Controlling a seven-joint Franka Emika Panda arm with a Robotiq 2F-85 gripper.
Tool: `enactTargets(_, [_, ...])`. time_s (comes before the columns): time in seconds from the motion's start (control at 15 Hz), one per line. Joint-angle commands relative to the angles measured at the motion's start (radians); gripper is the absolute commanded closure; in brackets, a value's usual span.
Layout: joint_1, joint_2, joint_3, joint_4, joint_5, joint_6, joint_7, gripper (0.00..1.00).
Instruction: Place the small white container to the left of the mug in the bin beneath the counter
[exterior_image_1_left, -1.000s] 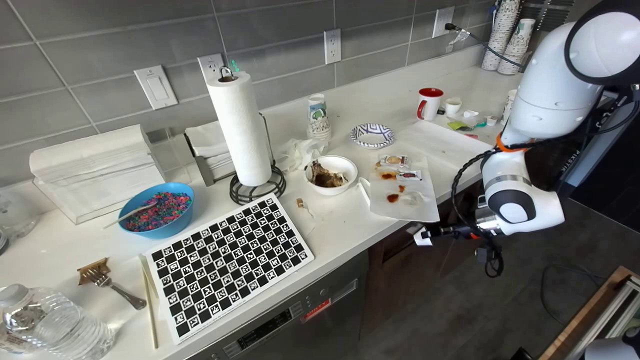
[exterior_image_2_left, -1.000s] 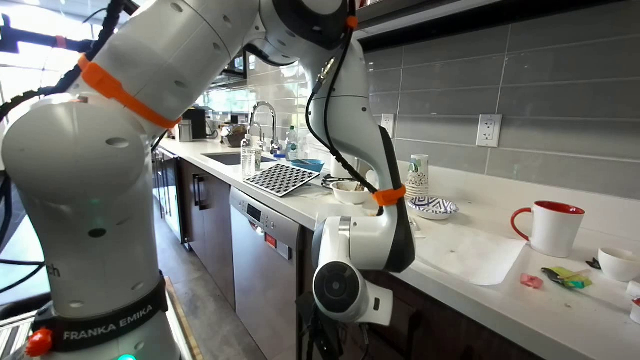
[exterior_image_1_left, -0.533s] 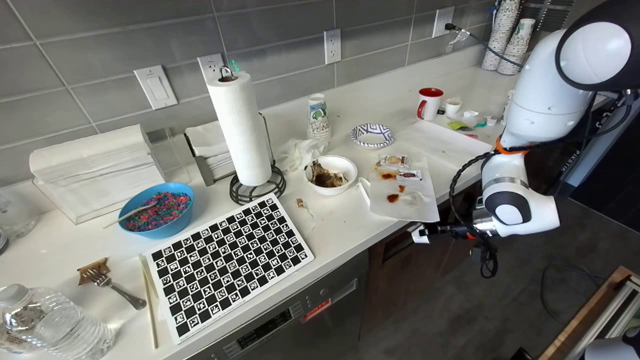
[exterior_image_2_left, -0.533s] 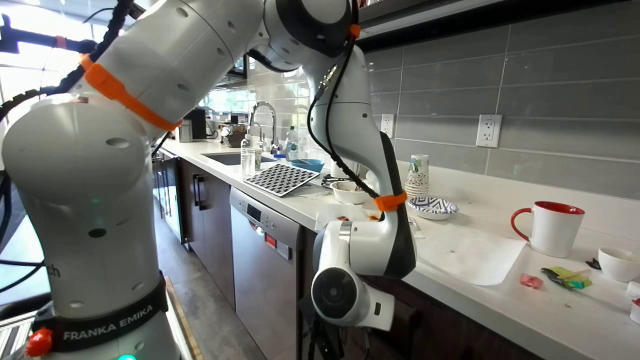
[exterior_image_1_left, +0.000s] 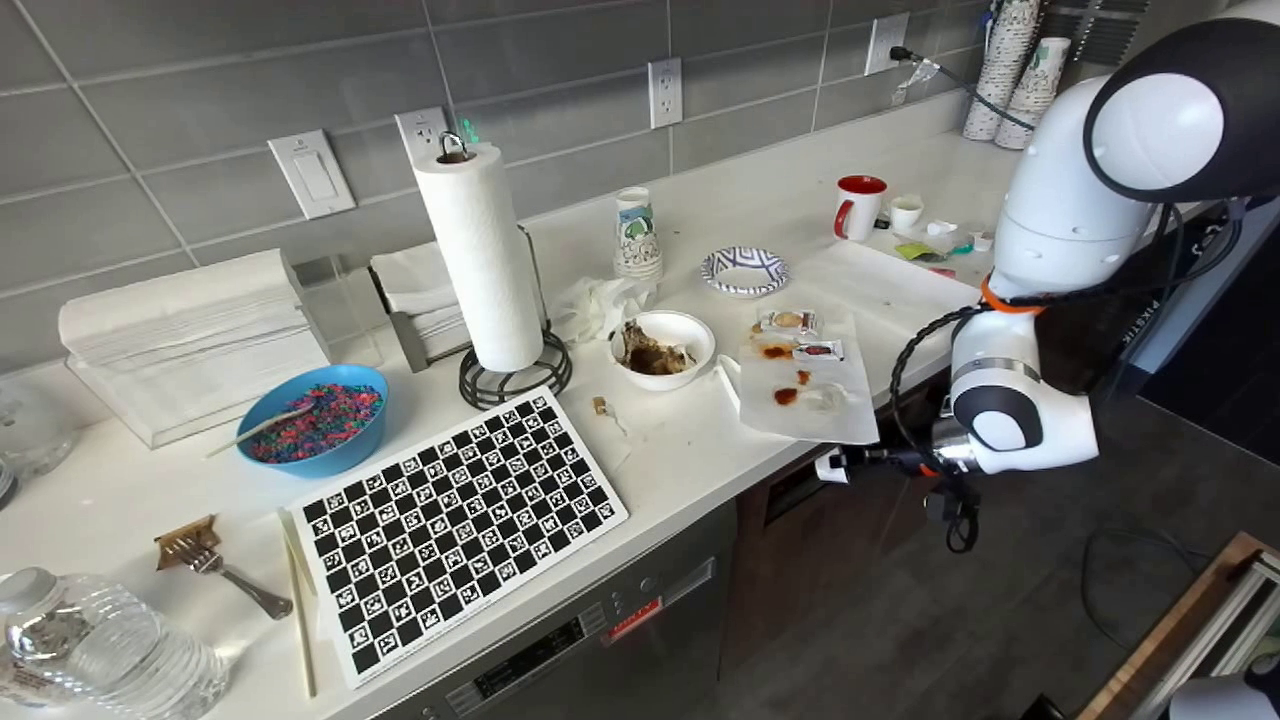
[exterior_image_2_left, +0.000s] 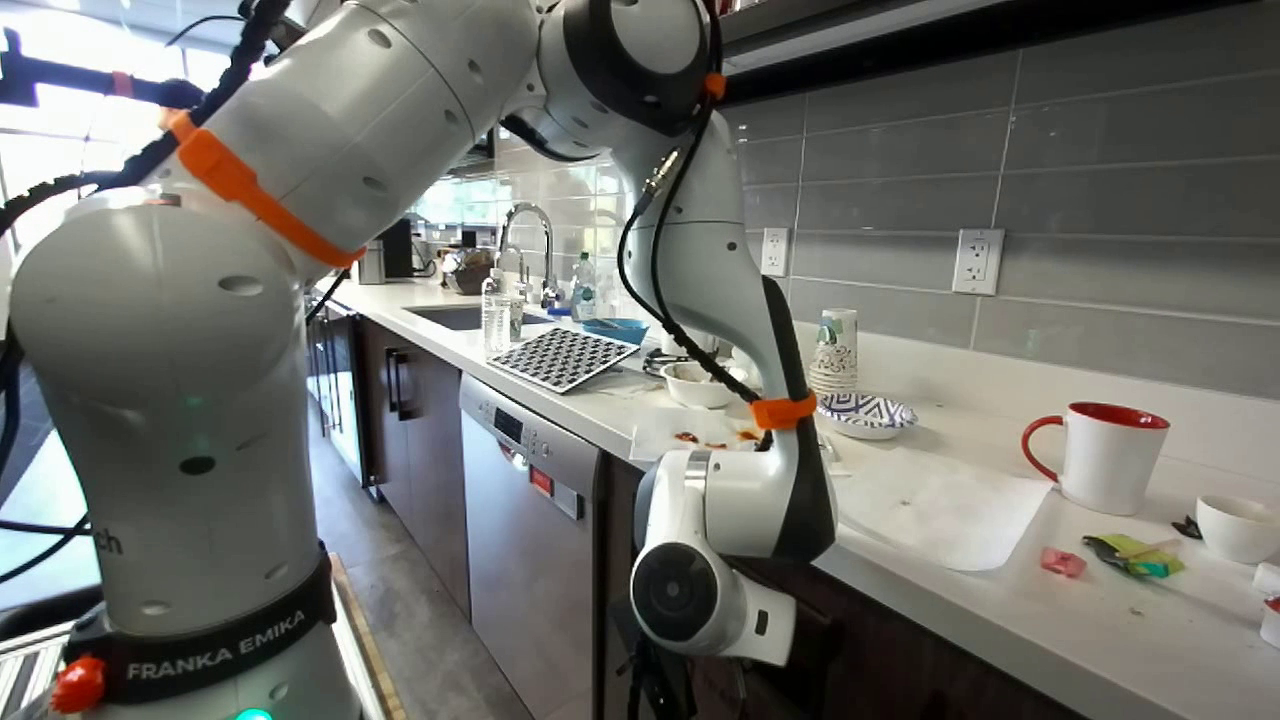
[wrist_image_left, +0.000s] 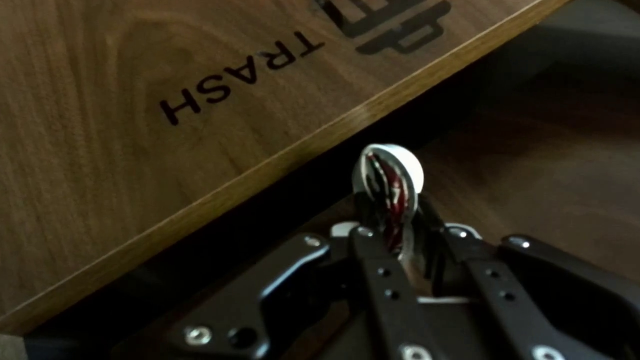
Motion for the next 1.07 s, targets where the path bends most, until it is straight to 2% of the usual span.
enactTargets(0.0, [0.022,0.029,-0.005,0.067,0.048,-0.016,0.031,0.95])
enactTargets(1.0, [0.051,0.106,-0.007,0.182,0.099,0.015,0.051,0.95])
